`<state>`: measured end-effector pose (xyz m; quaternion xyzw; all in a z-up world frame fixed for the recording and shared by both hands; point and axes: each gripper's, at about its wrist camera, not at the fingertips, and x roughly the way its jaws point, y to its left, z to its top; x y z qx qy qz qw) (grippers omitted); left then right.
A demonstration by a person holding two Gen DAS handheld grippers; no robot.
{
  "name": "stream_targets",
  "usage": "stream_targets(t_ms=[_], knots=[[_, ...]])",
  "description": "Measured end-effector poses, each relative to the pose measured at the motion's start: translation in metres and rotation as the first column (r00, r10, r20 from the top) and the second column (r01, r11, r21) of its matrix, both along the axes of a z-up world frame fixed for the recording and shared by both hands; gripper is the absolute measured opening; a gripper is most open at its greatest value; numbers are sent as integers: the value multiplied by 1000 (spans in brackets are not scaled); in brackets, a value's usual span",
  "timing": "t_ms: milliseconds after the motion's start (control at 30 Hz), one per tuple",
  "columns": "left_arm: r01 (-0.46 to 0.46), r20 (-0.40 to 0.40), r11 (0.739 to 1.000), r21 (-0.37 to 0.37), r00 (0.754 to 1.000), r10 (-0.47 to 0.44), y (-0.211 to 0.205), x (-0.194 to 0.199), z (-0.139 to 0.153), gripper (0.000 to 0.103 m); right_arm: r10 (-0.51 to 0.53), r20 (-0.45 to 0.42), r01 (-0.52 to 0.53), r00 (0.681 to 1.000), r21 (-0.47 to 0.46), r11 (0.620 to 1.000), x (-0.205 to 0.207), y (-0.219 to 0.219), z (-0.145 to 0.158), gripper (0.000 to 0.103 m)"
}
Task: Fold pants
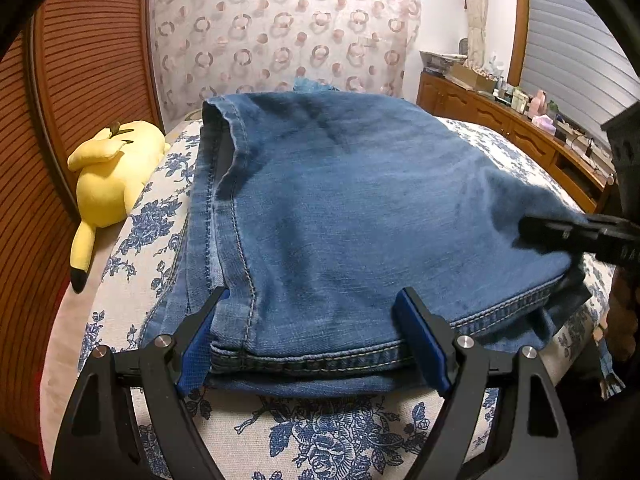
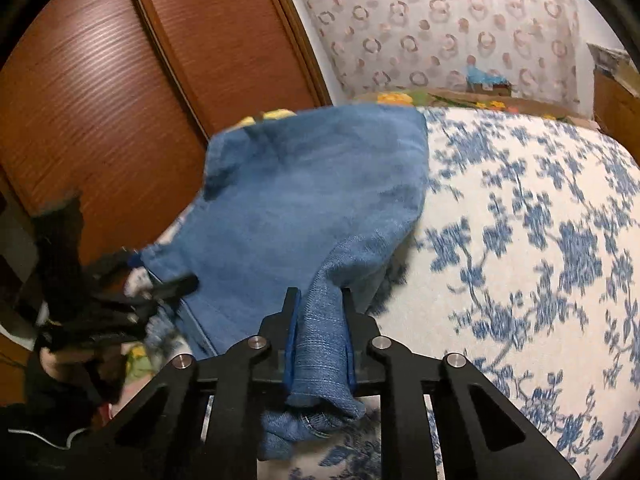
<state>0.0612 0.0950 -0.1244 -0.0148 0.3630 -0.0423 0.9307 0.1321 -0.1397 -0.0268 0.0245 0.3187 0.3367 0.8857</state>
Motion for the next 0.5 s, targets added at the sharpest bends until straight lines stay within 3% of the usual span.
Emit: stream_targets(t_ms=[300,500], knots=[[-58,62,997,-45,996,61,23,-21,26,84,79,107,-83,991,32,996,0,27,48,16],[-123,117,991,-43,985,127,49,-38,45,84,160,114,-168,981,64,984,16,65,61,16]])
